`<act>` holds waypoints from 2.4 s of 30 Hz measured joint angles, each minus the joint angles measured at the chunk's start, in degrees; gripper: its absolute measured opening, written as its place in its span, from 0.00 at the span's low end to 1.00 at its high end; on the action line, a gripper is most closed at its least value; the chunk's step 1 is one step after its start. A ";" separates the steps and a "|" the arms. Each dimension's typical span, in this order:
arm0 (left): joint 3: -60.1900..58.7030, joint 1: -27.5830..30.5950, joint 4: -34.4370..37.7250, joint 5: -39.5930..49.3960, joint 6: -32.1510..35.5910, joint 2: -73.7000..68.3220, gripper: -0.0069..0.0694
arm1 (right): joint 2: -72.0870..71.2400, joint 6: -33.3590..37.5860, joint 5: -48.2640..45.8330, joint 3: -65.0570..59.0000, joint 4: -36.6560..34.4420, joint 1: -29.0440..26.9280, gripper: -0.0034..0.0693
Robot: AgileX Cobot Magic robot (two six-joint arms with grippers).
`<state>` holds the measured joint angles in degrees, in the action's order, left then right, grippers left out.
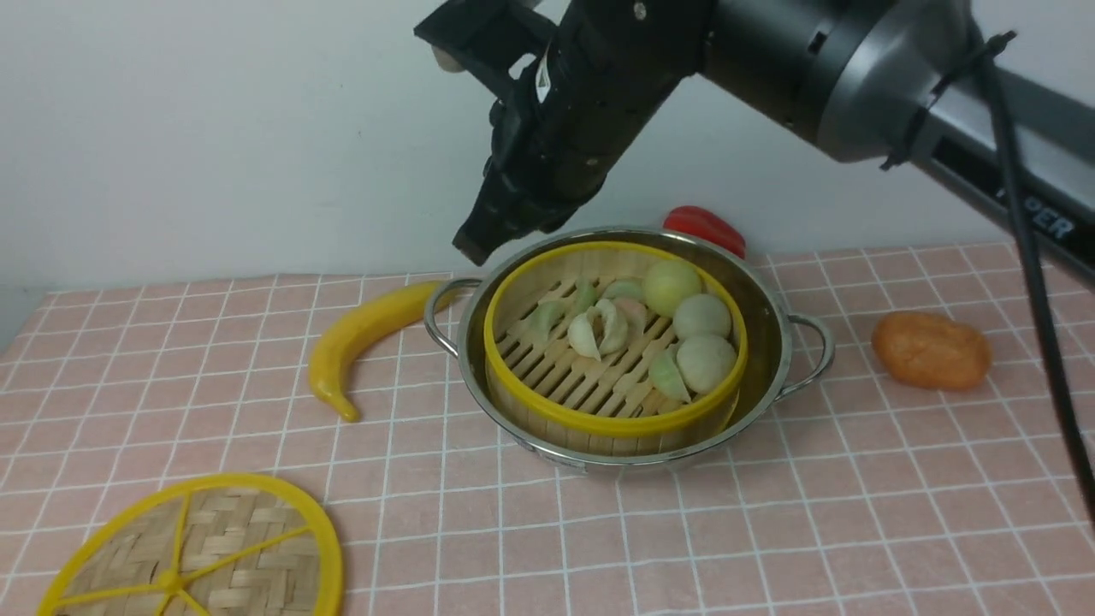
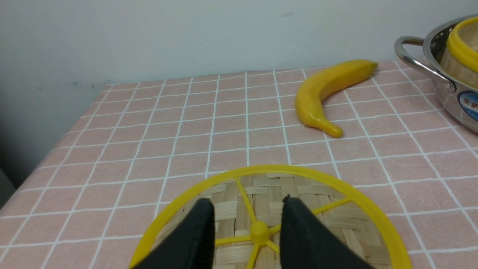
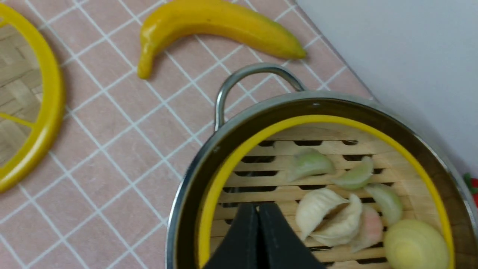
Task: Place the steamer in the pot on the pink tablecloth, and put the lid on the steamer.
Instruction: 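Grasp the bamboo steamer lid lying on the table by its centre knob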
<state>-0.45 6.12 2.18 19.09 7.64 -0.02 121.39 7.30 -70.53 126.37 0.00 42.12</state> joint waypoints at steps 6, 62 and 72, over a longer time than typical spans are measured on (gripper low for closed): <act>0.00 0.00 0.00 0.00 0.00 0.00 0.41 | 5.64 0.58 -0.07 -0.99 0.00 0.00 0.03; 0.00 0.00 0.00 0.00 0.00 0.00 0.41 | -61.25 -7.30 33.49 -70.54 -4.05 -17.48 0.11; 0.00 0.00 0.00 0.00 0.00 0.00 0.41 | -92.49 -7.77 59.16 -107.76 -3.36 -38.77 0.17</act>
<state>-0.45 6.12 2.18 19.09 7.64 -0.02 28.90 -0.47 -11.37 18.61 -3.36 3.36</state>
